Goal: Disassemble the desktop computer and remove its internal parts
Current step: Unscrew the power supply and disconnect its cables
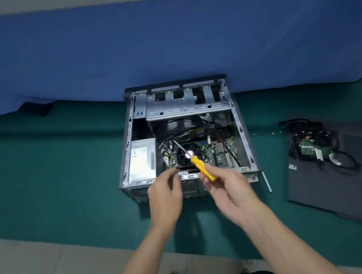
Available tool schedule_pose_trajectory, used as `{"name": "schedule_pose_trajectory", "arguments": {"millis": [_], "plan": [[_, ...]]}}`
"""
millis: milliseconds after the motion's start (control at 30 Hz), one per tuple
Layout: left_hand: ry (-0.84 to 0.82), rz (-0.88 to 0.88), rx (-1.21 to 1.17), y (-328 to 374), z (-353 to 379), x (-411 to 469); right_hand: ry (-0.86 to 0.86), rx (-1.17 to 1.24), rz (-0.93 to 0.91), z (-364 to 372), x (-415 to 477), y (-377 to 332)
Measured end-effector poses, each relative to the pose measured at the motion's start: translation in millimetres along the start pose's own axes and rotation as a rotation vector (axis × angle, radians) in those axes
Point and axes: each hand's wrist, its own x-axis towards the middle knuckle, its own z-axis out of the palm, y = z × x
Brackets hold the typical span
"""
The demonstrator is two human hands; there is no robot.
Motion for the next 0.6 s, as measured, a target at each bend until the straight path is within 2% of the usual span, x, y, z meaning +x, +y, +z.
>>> {"name": "schedule_pose_trajectory", "arguments": {"millis": [100,233,367,600], "plan": [[0.004,-0.257,-0.294,-11.2,-24.9,9.9,-0.067,-0.011,0.031,7.9,-12.0,41.2],[-0.158,-0.58,-0.654,-16.7,-43.8,21.8,-0.079,-0.045,0.049,21.4,-22.5,80.8],[-0.296,-0.71,-0.689,-26.0,-50.2,24.4,-0.098,-0.148,0.082,26.8,-28.2,98.0],[-0.238,-0.795,-0.659,-32.5,-45.3,21.2,-0.127,-0.189,0.232,21.3,-24.8,115.0]]}}
